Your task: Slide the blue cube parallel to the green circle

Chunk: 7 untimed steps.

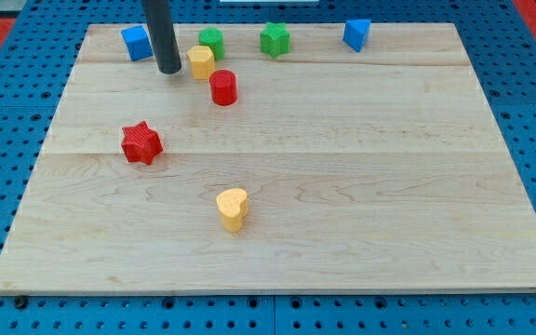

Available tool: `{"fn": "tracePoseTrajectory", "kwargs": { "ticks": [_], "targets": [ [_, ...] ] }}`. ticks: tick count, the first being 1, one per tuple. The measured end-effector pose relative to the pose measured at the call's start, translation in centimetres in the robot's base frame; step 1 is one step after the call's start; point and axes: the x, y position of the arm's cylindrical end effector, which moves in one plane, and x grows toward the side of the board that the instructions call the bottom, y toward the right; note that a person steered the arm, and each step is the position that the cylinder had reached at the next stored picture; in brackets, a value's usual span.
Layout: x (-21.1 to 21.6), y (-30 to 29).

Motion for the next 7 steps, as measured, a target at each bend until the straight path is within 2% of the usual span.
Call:
{"fn": "tracePoseTrajectory", "kwargs": {
  "ticks": [2,4,6,7],
  "targets": [
    [-2.4,-0.3],
    [-4.1,2.0],
    [-4.3,0.1],
    [-8.4,-2.0]
  ]
}}
